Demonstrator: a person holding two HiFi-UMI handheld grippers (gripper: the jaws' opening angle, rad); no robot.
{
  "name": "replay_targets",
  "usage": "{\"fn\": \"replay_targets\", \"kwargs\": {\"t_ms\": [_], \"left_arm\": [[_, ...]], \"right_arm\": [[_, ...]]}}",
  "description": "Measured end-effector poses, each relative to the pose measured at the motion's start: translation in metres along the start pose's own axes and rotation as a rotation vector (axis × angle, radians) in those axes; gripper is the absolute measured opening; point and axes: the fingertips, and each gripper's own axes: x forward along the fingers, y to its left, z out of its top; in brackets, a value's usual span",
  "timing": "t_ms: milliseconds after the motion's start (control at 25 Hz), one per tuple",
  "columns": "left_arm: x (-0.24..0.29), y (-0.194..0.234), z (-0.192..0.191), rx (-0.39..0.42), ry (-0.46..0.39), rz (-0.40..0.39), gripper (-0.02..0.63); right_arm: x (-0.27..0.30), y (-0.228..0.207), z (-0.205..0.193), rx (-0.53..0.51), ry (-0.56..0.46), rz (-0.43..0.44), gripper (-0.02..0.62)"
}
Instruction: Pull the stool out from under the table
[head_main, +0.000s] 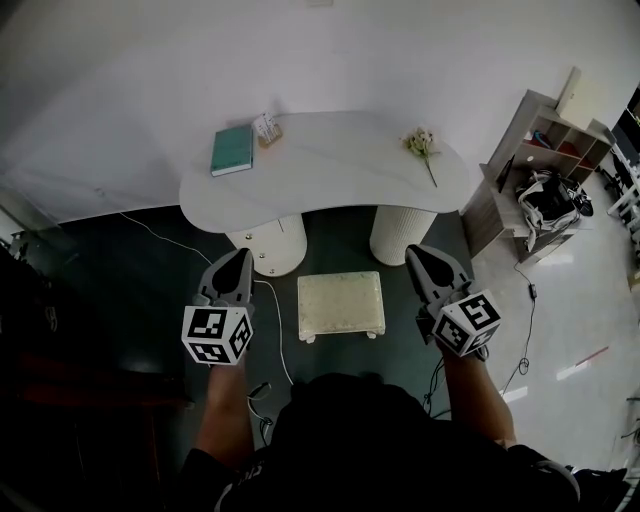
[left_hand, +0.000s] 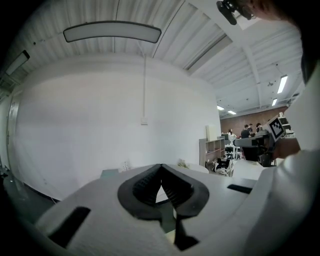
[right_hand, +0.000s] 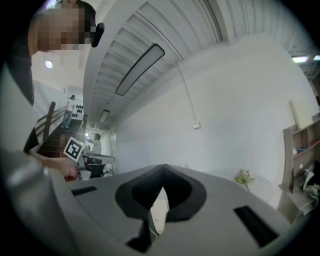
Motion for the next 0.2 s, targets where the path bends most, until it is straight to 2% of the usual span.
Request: {"fn": "replay_targets", "kwargs": {"t_ms": [200], "left_arm": [[0.003,-0.005,-0.001,-0.011,0.004,0.014,0.008]], "right_arm": [[-0.006,-0.015,0.003,0.000,-0.004,-0.012,0.003]]}}
